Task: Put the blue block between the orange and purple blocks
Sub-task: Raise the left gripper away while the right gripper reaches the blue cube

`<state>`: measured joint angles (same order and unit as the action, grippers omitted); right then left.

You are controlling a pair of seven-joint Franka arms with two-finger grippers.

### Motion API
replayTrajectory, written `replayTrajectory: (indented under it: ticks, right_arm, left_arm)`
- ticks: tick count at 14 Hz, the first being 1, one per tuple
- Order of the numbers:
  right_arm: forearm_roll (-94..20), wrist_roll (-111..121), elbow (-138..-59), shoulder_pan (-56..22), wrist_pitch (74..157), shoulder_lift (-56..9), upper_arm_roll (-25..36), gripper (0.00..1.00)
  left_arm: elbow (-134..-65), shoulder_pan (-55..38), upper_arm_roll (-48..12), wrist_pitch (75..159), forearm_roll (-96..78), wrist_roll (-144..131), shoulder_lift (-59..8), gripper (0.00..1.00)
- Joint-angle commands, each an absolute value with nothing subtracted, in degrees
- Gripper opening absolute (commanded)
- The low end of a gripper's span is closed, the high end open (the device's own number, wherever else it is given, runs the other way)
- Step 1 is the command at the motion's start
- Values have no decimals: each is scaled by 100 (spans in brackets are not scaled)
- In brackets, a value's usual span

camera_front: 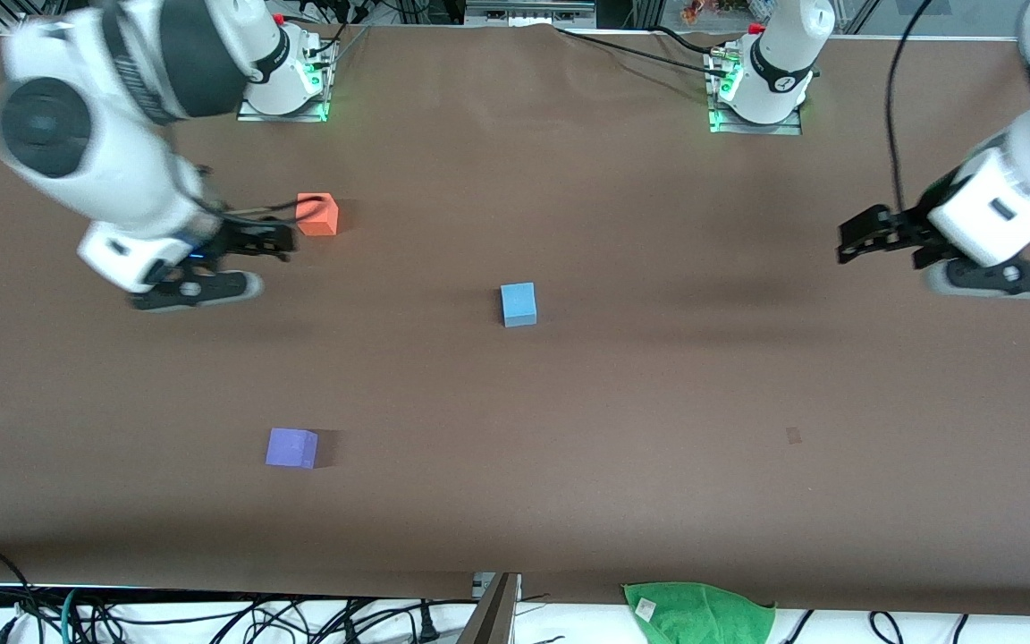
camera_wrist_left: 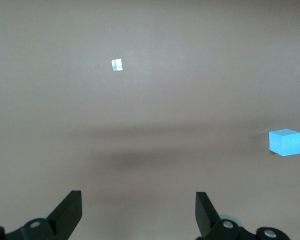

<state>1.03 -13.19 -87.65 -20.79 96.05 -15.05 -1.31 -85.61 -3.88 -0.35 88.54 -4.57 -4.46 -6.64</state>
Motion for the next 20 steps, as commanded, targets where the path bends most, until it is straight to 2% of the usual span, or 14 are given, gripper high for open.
replayTrajectory:
  ticks: [1,6,8,12,20]
  right_arm:
    - [79,-2238,-8622,-2696,10167,-1967,-88,100]
    - [70,-2882,-8596,-3550,11293,-2873,-88,100]
    - [88,-3171,-8596,-3866,11643,-3154,-88,100]
    - [79,-3822,-8596,-4244,12610,-3699,-88,100]
    - [62,-3919,-8596,-4447,13192,-4236,-97,100]
  left_arm:
    - [-9078,-387,26,8912,-214,-273,-212,100]
    - [-9272,-387,-18,8982,97,-246,-26,100]
    - [-9351,-247,-18,9297,88,-237,-35,100]
    - [-9149,-246,-97,8754,88,-290,-61,100]
    - [-9202,-202,-97,8745,44,-246,-9,100]
